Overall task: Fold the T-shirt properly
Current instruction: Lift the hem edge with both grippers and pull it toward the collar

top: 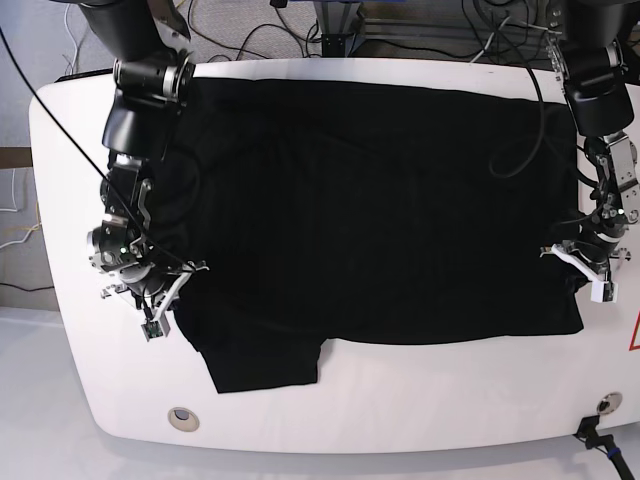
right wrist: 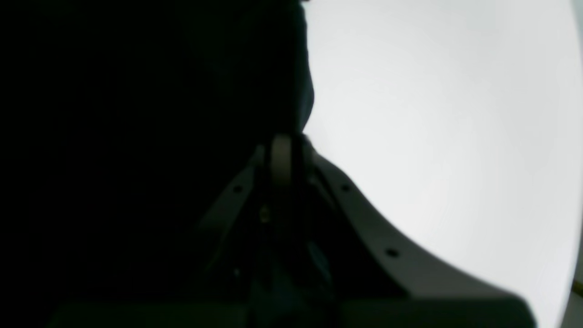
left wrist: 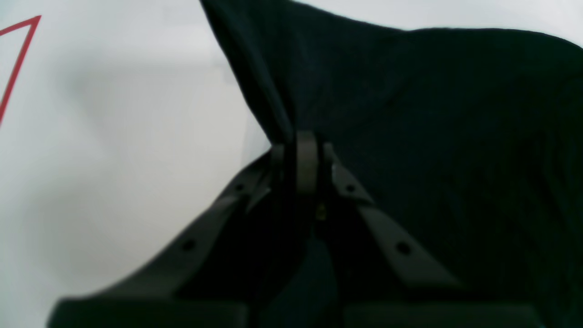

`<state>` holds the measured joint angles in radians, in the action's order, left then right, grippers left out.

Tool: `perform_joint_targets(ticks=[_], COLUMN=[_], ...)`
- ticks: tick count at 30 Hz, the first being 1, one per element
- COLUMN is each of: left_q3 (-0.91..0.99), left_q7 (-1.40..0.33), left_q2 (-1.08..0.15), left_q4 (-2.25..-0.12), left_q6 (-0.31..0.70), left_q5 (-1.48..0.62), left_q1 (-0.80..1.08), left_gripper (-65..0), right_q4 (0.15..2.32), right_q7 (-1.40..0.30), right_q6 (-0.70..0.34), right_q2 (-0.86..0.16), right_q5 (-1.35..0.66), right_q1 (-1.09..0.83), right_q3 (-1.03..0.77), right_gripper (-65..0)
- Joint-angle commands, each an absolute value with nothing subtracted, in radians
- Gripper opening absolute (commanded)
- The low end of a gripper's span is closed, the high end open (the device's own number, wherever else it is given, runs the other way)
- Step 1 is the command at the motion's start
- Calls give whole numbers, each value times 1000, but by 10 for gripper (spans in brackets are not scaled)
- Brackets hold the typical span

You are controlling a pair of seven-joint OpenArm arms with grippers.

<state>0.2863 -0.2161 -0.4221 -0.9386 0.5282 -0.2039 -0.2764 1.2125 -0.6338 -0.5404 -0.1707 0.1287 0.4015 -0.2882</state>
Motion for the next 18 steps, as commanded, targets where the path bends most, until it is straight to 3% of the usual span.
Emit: perform_joint_targets(ticks=[1,18], left_q3=[291,335], left_q7=[-189,-191], left_q2=[-469,-544], left_q4=[-990,-1247], left_q6=[529,530], left_q5=[-220,-262], left_q1=[-282,-16], left_gripper=[-650,-650], right_q4=[1328,1863], right_q7=[-671,-966], right_q6=[-535,-596], right_q2=[-186,-188], right_q5=[128,134], right_q1=[392,81], right_q3=[-292,-294], right_gripper=[-650,-650])
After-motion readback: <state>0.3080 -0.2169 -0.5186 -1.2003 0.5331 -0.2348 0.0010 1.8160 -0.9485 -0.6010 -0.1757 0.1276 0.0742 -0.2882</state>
